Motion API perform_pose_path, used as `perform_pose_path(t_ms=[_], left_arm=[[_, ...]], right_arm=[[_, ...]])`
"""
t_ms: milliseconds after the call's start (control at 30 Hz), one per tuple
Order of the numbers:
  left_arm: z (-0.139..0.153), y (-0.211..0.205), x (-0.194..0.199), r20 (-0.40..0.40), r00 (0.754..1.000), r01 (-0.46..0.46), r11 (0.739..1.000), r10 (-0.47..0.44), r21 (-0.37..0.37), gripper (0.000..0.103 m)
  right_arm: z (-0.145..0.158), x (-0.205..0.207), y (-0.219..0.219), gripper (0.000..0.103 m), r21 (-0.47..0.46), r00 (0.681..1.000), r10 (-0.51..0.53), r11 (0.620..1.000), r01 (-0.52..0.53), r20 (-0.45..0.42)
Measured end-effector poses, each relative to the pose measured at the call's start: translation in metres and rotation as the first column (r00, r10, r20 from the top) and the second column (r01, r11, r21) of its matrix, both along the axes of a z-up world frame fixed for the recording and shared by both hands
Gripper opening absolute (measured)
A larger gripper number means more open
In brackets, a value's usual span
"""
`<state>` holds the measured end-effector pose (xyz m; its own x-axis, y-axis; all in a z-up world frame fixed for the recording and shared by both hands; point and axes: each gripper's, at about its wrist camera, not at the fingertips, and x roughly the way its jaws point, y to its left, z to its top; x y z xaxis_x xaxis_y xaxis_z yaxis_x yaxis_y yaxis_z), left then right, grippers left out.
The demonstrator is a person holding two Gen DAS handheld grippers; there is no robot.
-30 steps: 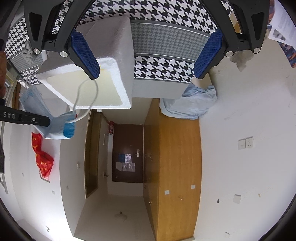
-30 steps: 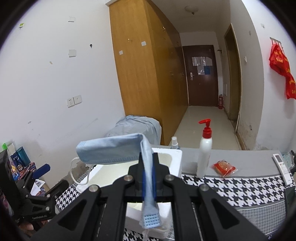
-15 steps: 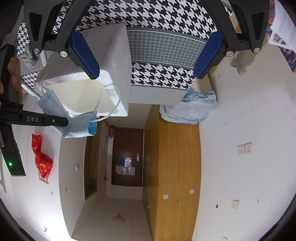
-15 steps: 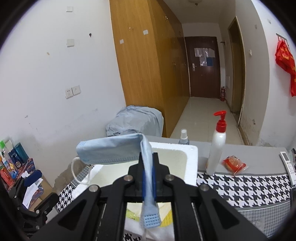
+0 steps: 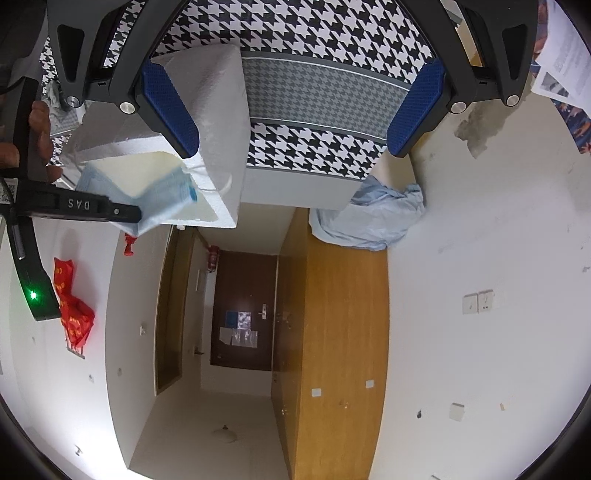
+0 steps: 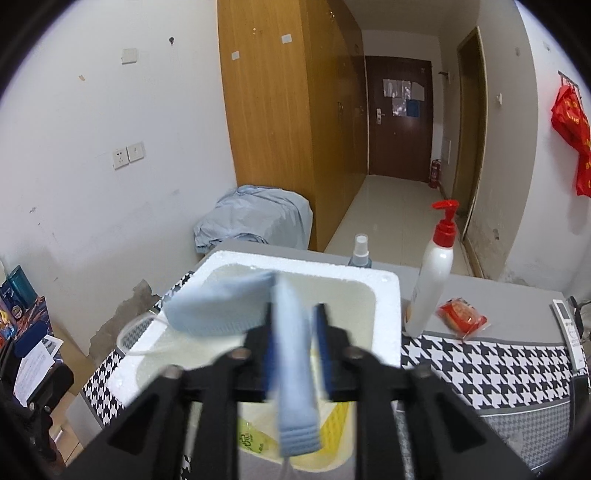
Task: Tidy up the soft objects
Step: 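Lower the blue mask into the foam box and open the right gripper, then move both grippers from the box toward the white foam stick and grey sock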
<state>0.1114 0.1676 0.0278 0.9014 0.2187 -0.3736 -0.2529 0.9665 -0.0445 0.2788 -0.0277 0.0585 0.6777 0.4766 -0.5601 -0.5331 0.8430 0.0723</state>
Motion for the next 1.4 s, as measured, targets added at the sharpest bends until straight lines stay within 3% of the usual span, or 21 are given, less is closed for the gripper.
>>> perform_pose_path(t_ms=[67, 267, 1033, 1267, 1400], left_arm=[[0.001, 0.001, 0.0, -0.001, 1.0, -0.007, 1.0, 0.007, 0.004, 0.102], [0.004, -0.004, 0.0, 0.004, 1.0, -0.015, 1.0, 0.015, 0.015, 0.102], [0.014, -0.035, -0.003, 0.018, 0.999, 0.03, 0.999, -0.031, 0.039, 0.102], [0.021, -0.049, -0.005, 0.04, 0.998, 0.043, 0.997, -0.045, 0.057, 0.102], [0.023, -0.057, -0.007, 0.04, 0.998, 0.053, 0.997, -0.056, 0.064, 0.102]], right_arm=[[0.0, 0.0, 0.001, 0.061, -0.012, 1.0, -0.004, 1.0, 0.004, 0.011], [0.004, -0.002, -0.003, 0.087, 0.001, 1.0, -0.02, 1.0, 0.02, 0.019], [0.026, -0.039, -0.039, 0.088, 0.052, 0.992, 0.007, 0.999, -0.014, 0.123], [0.032, -0.053, -0.057, 0.102, 0.075, 0.984, -0.015, 0.997, 0.002, 0.179], [0.036, -0.059, -0.069, 0.103, 0.092, 0.982, -0.023, 0.996, 0.006, 0.189]])
